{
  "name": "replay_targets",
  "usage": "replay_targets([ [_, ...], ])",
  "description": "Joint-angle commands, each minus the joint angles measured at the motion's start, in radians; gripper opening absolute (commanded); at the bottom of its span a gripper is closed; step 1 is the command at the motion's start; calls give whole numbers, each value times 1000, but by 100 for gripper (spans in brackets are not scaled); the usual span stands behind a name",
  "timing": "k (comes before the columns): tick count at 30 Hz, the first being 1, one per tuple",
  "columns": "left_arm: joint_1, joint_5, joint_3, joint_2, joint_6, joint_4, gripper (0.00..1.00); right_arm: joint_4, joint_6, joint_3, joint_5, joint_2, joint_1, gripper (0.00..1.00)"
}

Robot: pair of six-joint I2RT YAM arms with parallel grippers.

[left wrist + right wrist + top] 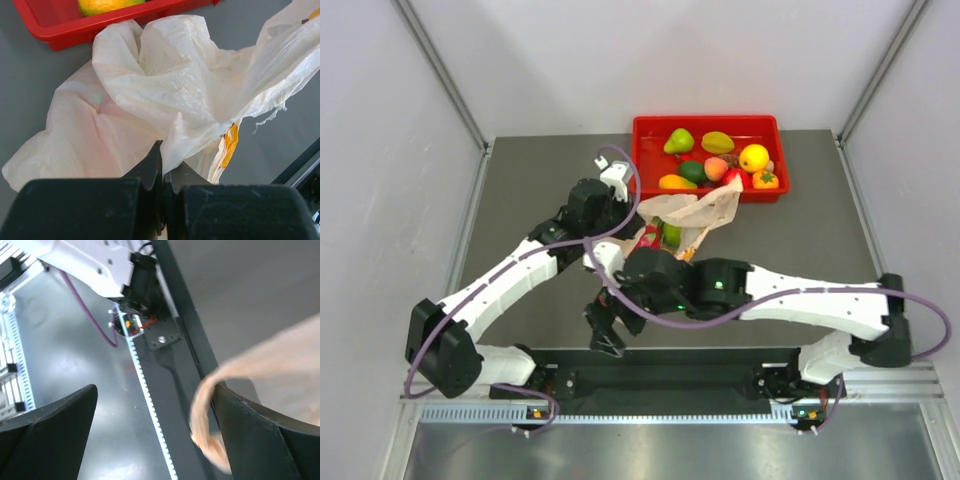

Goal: Untie the knot of the plastic bag and take out the fruit

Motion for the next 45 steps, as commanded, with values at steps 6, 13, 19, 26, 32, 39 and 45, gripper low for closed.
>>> replay_targets([
  [6, 18, -107, -47, -122, -14, 120, 0, 61, 105, -189, 424, -385, -51, 100],
  [13, 23, -184, -58, -145, -11, 108, 0, 52, 113, -261, 474, -404, -194, 100],
  [19, 31, -204, -67, -151, -32, 113, 0, 158, 96, -275, 552, -245, -200, 100],
  [26, 66, -202, -92, -173, -63, 108, 0, 303, 167, -312, 604, -75, -254, 83],
  [32, 86, -184, -142, -211, -98, 111, 0, 405, 205, -341, 531, 30, -353, 71],
  [39, 107, -193, -203, -234, -121, 119, 0, 435, 228, -286, 471, 183, -372, 76],
  [45, 144, -199, -259, -252, -106, 109, 0, 342, 257, -177, 576, 289, -373, 100],
])
